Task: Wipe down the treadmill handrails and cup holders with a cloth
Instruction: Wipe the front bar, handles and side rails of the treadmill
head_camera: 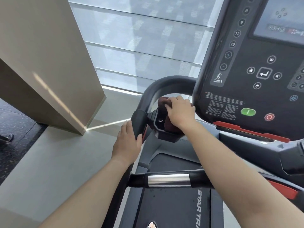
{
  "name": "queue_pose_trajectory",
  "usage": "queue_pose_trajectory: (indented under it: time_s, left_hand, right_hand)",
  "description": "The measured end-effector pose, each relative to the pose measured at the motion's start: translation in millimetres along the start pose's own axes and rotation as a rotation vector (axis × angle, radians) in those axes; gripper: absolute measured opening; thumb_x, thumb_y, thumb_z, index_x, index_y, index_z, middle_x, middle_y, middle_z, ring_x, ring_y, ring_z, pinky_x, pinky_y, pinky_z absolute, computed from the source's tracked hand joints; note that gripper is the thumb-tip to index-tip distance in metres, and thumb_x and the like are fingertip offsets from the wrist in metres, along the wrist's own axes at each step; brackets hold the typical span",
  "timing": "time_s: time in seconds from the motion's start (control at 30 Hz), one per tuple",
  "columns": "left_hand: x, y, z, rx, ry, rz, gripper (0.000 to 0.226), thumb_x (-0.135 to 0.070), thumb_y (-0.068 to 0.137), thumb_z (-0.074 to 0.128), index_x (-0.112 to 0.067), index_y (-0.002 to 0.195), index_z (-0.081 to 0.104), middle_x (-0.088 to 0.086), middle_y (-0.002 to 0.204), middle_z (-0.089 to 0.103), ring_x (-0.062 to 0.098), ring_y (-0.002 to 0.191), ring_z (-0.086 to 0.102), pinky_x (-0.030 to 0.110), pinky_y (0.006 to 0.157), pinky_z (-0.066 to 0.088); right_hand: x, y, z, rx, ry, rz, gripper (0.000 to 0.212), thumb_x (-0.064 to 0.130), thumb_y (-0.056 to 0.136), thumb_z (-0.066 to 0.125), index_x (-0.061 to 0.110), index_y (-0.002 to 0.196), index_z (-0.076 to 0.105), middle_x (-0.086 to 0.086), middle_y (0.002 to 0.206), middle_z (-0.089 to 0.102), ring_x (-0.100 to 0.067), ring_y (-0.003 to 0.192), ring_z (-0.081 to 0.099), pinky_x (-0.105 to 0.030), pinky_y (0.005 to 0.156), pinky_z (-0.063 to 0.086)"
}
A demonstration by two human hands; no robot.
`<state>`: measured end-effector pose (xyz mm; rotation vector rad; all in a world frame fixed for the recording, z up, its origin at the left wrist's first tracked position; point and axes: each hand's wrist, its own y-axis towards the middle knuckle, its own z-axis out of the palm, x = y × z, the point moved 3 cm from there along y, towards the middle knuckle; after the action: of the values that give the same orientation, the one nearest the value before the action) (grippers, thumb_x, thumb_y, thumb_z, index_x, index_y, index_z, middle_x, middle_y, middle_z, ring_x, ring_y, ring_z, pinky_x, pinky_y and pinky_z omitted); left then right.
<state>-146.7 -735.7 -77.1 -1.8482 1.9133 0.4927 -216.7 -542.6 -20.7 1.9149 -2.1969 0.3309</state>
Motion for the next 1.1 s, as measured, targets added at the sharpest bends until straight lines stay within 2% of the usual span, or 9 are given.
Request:
queue_pose_trajectory:
  time_s: [0.2, 0.33, 0.43, 0.53, 0.6, 0.73, 0.8, 0.9, 1.1]
  left_hand:
    - [0, 0, 1, -0.007, 0.009, -0.001, 0.060, -0.033, 0.090, 0.045, -0.007, 0.139, 0.022, 0.015, 0.142, 0.032, 0.032, 0.124, 0.039, 0.040, 0.098, 0.038]
    - [0, 1, 1, -0.004, 0.000, -0.005, 0.059, -0.033, 0.090, 0.044, -0.008, 0.138, 0.023, 0.014, 0.141, 0.033, 0.032, 0.122, 0.040, 0.042, 0.096, 0.040]
    - [0, 1, 0, 0.010, -0.007, -0.015, 0.058, -0.033, 0.090, 0.044, -0.009, 0.139, 0.022, 0.014, 0.142, 0.033, 0.033, 0.123, 0.039, 0.043, 0.095, 0.040]
    - [-1, 0, -1, 0.016, -0.007, -0.012, 0.058, -0.033, 0.091, 0.044, -0.008, 0.138, 0.023, 0.014, 0.142, 0.032, 0.032, 0.124, 0.040, 0.043, 0.096, 0.041]
    - [-1, 0, -1, 0.017, -0.006, -0.013, 0.056, -0.033, 0.091, 0.044, -0.008, 0.137, 0.024, 0.014, 0.141, 0.033, 0.032, 0.122, 0.041, 0.043, 0.094, 0.042]
    - [-2, 0, -2, 0.023, 0.003, -0.018, 0.054, -0.033, 0.091, 0.044, -0.008, 0.136, 0.025, 0.015, 0.140, 0.034, 0.035, 0.118, 0.044, 0.046, 0.090, 0.044]
    - [-3, -1, -4, 0.028, -0.011, -0.016, 0.054, -0.032, 0.091, 0.044, -0.008, 0.135, 0.026, 0.015, 0.139, 0.034, 0.035, 0.118, 0.044, 0.046, 0.091, 0.043]
    - [-1, -10, -9, 0.029, -0.065, -0.020, 0.053, -0.030, 0.092, 0.045, -0.009, 0.137, 0.027, 0.014, 0.140, 0.035, 0.032, 0.123, 0.040, 0.044, 0.099, 0.039]
    - [28, -83, -37, -0.009, -0.163, 0.012, 0.042, -0.027, 0.090, 0.047, -0.013, 0.129, 0.043, 0.007, 0.133, 0.045, 0.026, 0.122, 0.041, 0.036, 0.103, 0.033]
  right_hand:
    - [-20, -40, -26, -0.135, 0.047, -0.008, 0.029, 0.040, 0.096, 0.043, 0.023, 0.115, 0.057, -0.004, 0.118, 0.055, -0.034, 0.107, 0.047, -0.048, 0.084, 0.037]
    - [-19, -61, -12, -0.024, 0.095, 0.070, 0.029, 0.040, 0.096, 0.042, 0.026, 0.116, 0.058, -0.003, 0.122, 0.055, -0.032, 0.113, 0.045, -0.045, 0.091, 0.035]
    - [-14, -67, -10, 0.018, 0.147, 0.046, 0.027, 0.039, 0.096, 0.043, 0.028, 0.115, 0.058, -0.001, 0.122, 0.056, -0.031, 0.115, 0.045, -0.046, 0.095, 0.035]
    - [-12, -71, -23, -0.097, 0.364, -0.008, 0.024, 0.036, 0.093, 0.047, 0.028, 0.111, 0.060, 0.000, 0.117, 0.060, -0.030, 0.110, 0.050, -0.047, 0.095, 0.039]
    - [-11, -77, -28, -0.205, 0.402, -0.056, 0.023, 0.035, 0.093, 0.049, 0.027, 0.111, 0.060, 0.001, 0.116, 0.060, -0.029, 0.107, 0.051, -0.046, 0.093, 0.041]
    - [-1, -91, -4, -0.011, 0.179, -0.109, 0.027, 0.039, 0.095, 0.045, 0.028, 0.116, 0.057, 0.001, 0.121, 0.055, -0.026, 0.111, 0.047, -0.045, 0.091, 0.039]
    - [-1, -97, 1, 0.033, 0.152, -0.111, 0.028, 0.040, 0.096, 0.043, 0.029, 0.118, 0.056, 0.002, 0.120, 0.053, -0.026, 0.111, 0.046, -0.045, 0.091, 0.039]
    - [-2, -107, -14, -0.001, 0.318, -0.097, 0.026, 0.037, 0.096, 0.045, 0.027, 0.116, 0.058, 0.000, 0.116, 0.057, -0.027, 0.109, 0.050, -0.050, 0.093, 0.041]
    - [22, -161, -30, -0.090, 0.419, -0.165, 0.025, 0.032, 0.094, 0.051, 0.025, 0.115, 0.060, 0.001, 0.119, 0.059, -0.026, 0.110, 0.051, -0.050, 0.095, 0.040]
